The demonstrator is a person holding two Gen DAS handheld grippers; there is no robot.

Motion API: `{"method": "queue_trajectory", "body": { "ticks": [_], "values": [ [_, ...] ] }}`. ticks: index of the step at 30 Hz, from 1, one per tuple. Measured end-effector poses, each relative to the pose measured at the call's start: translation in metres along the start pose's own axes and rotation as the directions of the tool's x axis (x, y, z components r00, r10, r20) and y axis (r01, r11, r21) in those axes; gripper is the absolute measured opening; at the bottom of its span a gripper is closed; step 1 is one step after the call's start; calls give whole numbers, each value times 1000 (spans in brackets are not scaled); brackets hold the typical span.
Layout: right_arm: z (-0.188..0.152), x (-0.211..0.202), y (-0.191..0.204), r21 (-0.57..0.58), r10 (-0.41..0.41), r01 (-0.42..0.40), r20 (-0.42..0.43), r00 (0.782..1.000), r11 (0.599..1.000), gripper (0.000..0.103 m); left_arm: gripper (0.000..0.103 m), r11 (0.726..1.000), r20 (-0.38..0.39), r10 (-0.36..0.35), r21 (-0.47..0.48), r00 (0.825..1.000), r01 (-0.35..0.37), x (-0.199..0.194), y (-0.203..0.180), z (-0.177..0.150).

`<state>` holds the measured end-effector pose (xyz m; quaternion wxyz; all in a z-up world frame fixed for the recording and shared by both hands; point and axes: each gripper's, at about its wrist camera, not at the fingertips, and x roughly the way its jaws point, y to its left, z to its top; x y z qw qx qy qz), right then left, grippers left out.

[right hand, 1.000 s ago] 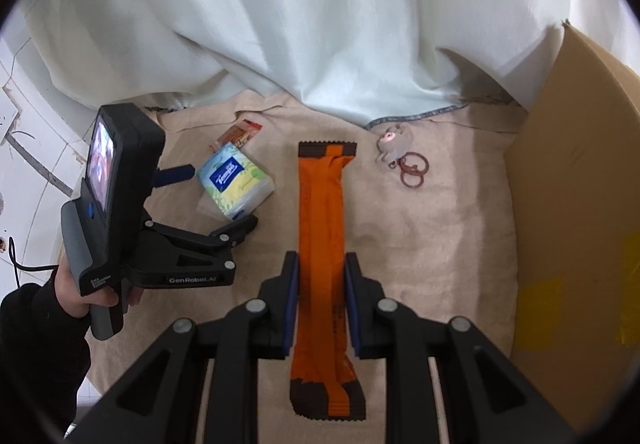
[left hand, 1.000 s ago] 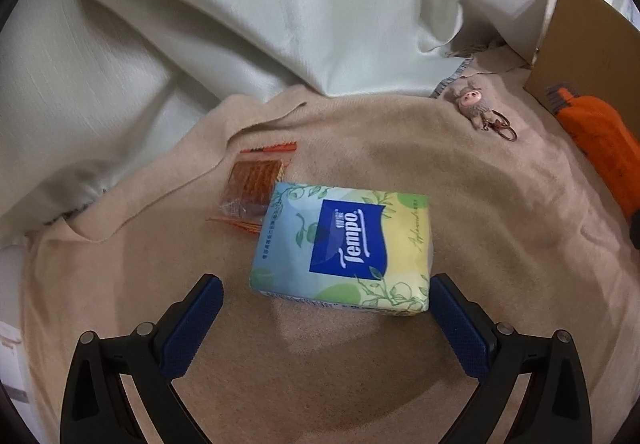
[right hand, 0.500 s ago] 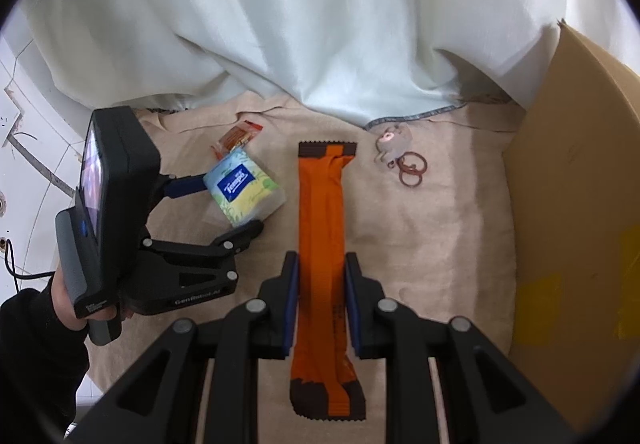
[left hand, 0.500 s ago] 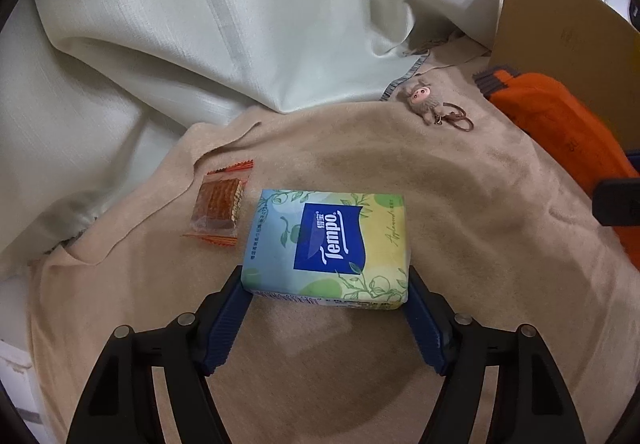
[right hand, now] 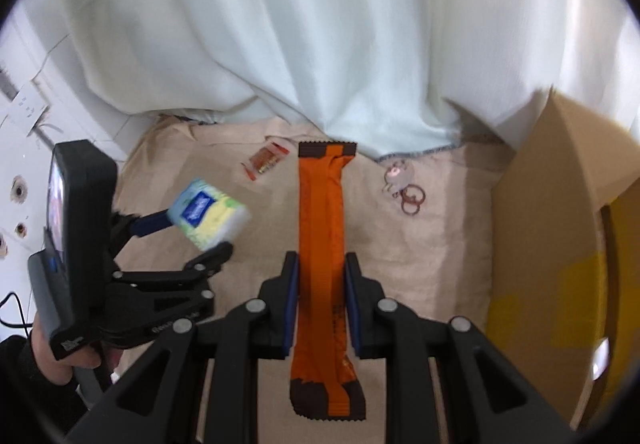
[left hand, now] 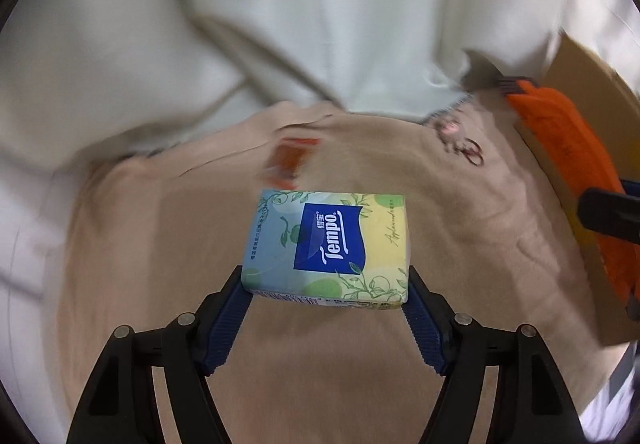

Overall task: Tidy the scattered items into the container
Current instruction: 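Carry the tissue pack and orange snack bar in both tools over the box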

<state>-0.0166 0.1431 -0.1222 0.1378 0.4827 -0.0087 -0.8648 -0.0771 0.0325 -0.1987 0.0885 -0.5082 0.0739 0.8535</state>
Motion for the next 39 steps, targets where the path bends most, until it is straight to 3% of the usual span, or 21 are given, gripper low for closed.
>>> {"method": "queue_trajectory", "body": {
  "ticks": [6,15,28,39],
  "values": [
    [-3,-30,-1,-27,21,-21,15,1000,999,25,74,985,-9,25,-169,1000,-27,-39,9,-3],
    [-11,-60,-9,-33,32,-31,44,998,999,25,74,980,25,63,-189,998,-57,-88,-6,-7],
    [-23,-94,-36,19,7,-9,110,994,1000,25,74,990,68,43,-139,997,-33,-122,-39,-2],
    [-28,-152,-112,156,-118,85,216,969,984,25,74,999,187,-44,28,981,40,-158,-109,55]
  ]
}}
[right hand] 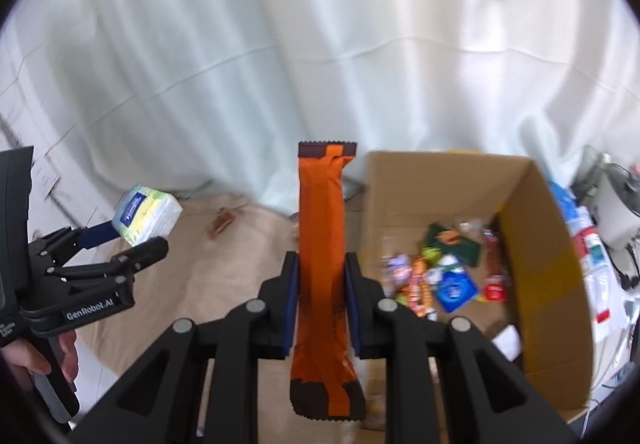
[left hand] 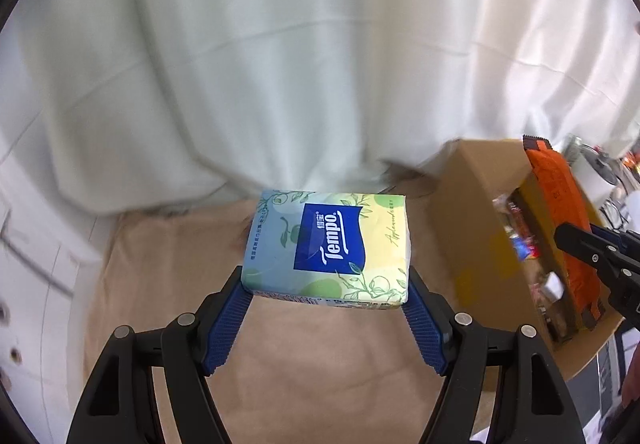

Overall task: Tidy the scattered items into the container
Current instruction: 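Carry the tissue pack and orange snack bar in both tools over the box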

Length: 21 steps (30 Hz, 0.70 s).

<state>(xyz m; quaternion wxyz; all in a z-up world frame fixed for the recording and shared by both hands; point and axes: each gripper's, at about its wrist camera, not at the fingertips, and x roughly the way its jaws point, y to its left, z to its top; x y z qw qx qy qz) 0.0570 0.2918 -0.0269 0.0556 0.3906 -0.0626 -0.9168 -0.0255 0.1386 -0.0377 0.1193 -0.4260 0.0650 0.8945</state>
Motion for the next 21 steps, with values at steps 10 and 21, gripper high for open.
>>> {"method": "queue_trajectory", "body": {
  "ticks": [10,21],
  "values": [
    [-9,-26,-66,97,-111,109,18,994,989,25,74,985,69,-110,140,992,99,-6,-90,52],
    [-33,-22,-115,181,-162,165,-31,986,969,25,74,949,28,-215,242,976,202,24,-185,74]
  ]
}}
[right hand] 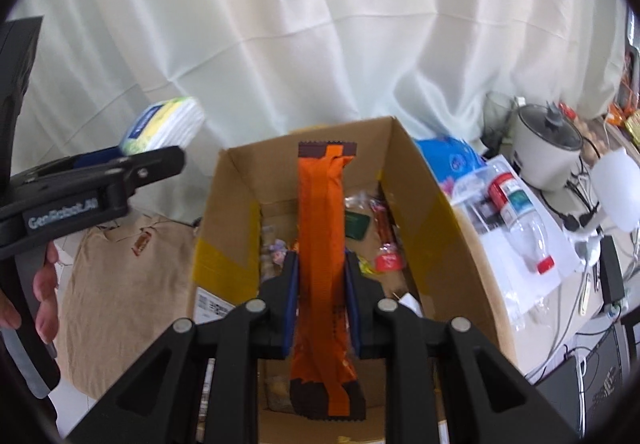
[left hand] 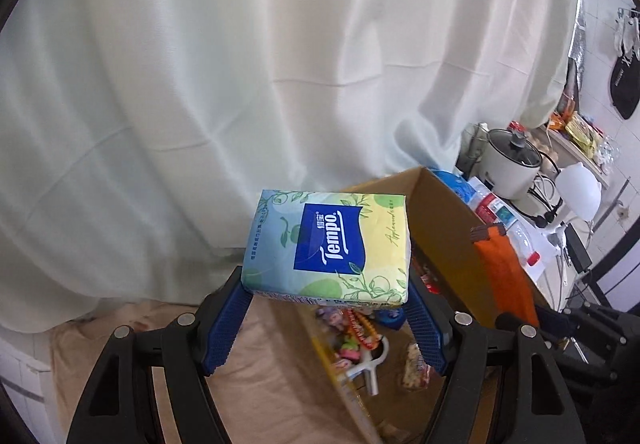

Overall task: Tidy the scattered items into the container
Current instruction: 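Carry the tissue pack and orange snack bar in both tools over the box, then open the left tool to drop the tissue pack while the right tool releases the snack bar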

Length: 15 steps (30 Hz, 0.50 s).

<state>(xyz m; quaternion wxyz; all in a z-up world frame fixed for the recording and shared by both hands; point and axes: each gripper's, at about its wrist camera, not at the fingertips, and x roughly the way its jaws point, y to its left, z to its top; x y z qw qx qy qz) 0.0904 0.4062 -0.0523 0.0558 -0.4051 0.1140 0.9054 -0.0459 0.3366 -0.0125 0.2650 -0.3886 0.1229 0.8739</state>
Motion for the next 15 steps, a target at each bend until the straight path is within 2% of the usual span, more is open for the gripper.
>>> {"method": "queue_trajectory", "body": {
  "ticks": [3,9,15],
  "values": [
    [-5,5,-8,9,0,1,-21,1000,1000,25,74,1000,-29,-25,-2,999,25,17,-11,-3],
    [-20,17,-12,-7,-7,7,-82,997,1000,25,74,1000,-91,-19,3,996,20,50,-25,-21],
    [-26,20,-16,9,3,-2,-101,995,1000,25,74,1000,-125,-15,24,992,18,65,-36,-31]
  ]
}}
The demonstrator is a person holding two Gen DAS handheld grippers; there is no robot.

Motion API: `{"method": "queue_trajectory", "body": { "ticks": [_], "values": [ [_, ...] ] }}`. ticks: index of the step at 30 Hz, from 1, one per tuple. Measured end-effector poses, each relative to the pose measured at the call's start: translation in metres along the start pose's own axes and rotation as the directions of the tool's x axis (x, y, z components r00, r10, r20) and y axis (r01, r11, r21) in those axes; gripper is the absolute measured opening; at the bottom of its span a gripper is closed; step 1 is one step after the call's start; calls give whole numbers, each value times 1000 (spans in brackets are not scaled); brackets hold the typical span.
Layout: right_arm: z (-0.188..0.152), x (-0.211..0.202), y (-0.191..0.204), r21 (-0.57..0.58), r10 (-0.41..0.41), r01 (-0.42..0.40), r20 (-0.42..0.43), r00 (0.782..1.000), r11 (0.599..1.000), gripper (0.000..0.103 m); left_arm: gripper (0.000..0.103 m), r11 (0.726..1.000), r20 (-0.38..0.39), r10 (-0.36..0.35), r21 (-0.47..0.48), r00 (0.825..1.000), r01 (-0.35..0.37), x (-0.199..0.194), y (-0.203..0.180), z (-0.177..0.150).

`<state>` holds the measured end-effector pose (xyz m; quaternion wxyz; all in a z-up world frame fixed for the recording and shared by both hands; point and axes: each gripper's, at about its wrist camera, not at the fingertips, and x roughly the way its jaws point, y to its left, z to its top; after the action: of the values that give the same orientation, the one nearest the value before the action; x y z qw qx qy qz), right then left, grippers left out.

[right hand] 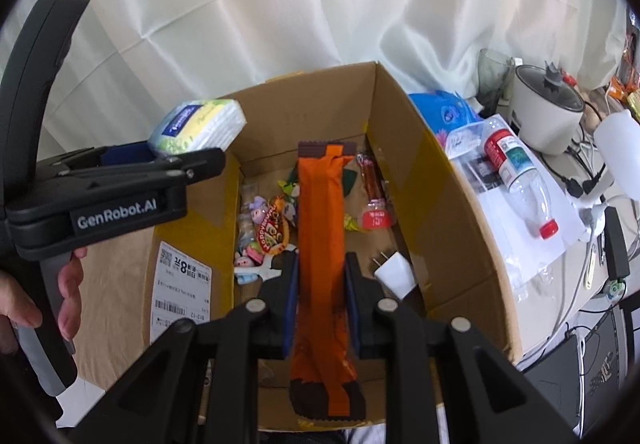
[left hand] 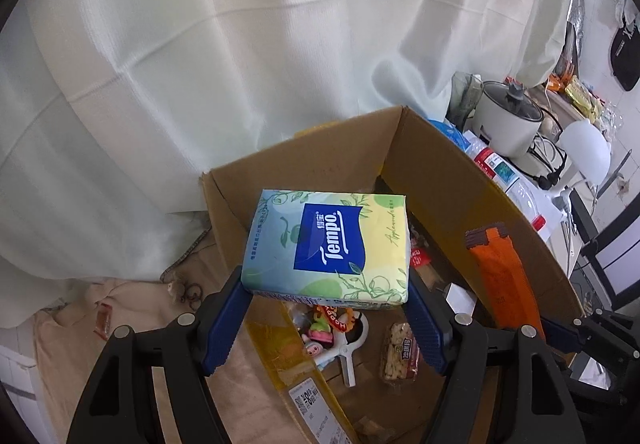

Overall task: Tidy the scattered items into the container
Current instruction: 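Open the left tool to drop the tissue pack while the right tool releases the snack bar, then move the left tool to the orange snack packet while the right tool approaches the pig keychain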

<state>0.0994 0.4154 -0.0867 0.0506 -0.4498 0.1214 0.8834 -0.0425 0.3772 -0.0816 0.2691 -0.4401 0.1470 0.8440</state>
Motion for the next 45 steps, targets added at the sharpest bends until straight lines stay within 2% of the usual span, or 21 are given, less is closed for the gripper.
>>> {"method": "queue_trajectory", "body": {
  "ticks": [4,6,9,11,12,14,17,26,36,42,45],
  "values": [
    [0,0,0,9,6,-6,-4,1000,1000,26,75,1000,-7,2,8,1000,-2,3,-2,-1],
    [0,1,2,-3,2,-2,-15,1000,1000,29,75,999,-31,-5,33,999,6,5,-3,-1],
    [1,1,6,-21,-4,4,-16,1000,1000,41,75,999,-53,5,38,999,-3,10,-3,-2],
    [1,-1,7,-23,-16,16,-6,1000,1000,56,77,1000,-52,9,28,999,-8,11,-2,-3],
    [1,-1,7,-27,-23,23,-7,1000,999,61,78,1000,-37,4,16,999,-4,10,0,-3],
    [0,-1,7,-31,-34,34,-5,999,999,70,88,1000,-8,6,-2,1000,-6,5,4,-1],
    [-1,-2,3,-21,-44,43,-9,999,999,81,91,1000,-2,3,-2,1000,-3,2,6,2],
    [-1,-4,-5,12,-66,66,-17,998,998,85,91,1000,-15,2,-23,1000,-2,0,12,5],
    [5,-10,10,-10,-75,75,-7,997,997,85,91,999,-12,-9,-37,1000,9,-12,24,2],
    [23,-24,42,-56,-73,76,50,996,996,87,91,996,33,15,-94,999,-12,-40,62,-1],
    [36,-30,68,-92,-39,47,89,995,995,96,91,990,56,42,-138,998,-34,-58,92,-6]
  ]
}}
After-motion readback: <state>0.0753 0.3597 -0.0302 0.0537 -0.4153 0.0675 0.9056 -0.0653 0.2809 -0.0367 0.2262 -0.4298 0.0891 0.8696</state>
